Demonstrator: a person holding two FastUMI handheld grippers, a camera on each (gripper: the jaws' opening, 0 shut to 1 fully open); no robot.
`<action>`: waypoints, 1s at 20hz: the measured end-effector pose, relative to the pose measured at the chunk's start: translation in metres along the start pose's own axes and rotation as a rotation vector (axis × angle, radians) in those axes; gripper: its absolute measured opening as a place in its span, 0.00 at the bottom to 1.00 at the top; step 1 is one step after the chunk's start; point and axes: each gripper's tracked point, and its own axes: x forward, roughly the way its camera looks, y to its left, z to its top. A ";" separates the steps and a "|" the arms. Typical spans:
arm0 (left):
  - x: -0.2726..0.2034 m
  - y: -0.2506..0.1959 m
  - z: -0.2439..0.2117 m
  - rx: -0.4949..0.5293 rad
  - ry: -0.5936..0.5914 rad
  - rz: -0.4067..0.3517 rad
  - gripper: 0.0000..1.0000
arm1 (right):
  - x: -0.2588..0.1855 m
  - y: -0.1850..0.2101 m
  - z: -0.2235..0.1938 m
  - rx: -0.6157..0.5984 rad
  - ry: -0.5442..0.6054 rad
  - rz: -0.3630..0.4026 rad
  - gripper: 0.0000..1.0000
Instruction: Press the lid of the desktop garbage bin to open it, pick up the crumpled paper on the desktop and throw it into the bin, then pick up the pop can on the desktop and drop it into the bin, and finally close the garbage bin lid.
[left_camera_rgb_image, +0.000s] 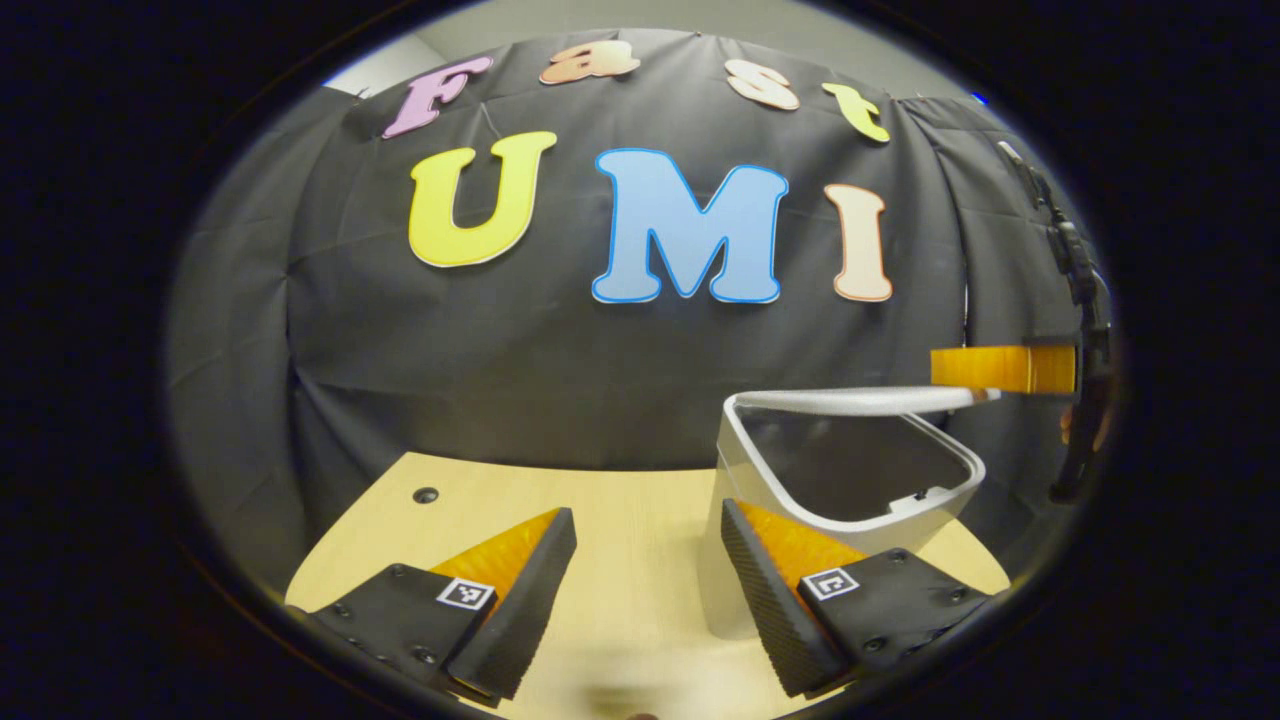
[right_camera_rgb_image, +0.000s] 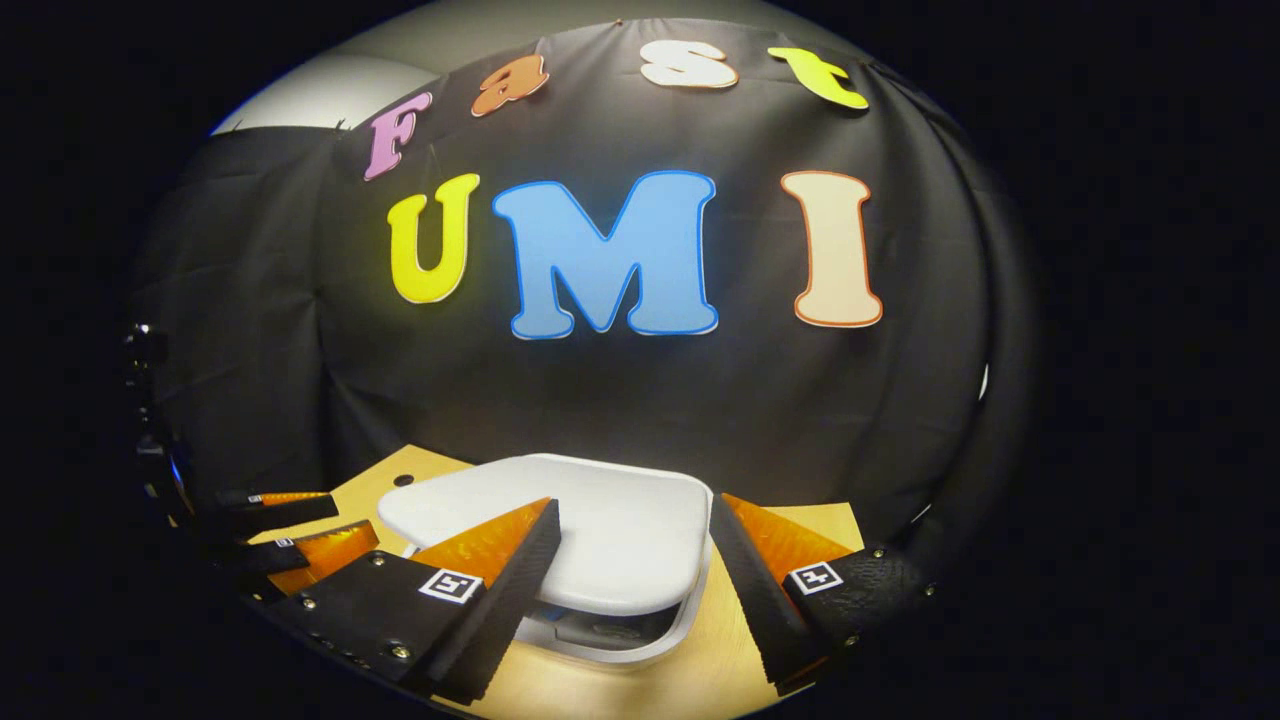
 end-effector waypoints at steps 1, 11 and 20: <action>-0.001 0.001 0.000 -0.001 0.000 0.002 1.00 | 0.001 0.002 -0.004 -0.013 0.010 0.001 0.96; -0.004 0.007 -0.002 -0.009 0.001 0.004 0.90 | 0.004 0.033 -0.030 -0.038 0.079 0.083 0.96; -0.006 0.010 -0.003 -0.018 0.003 0.005 1.00 | 0.005 0.046 -0.042 -0.034 0.101 0.099 0.96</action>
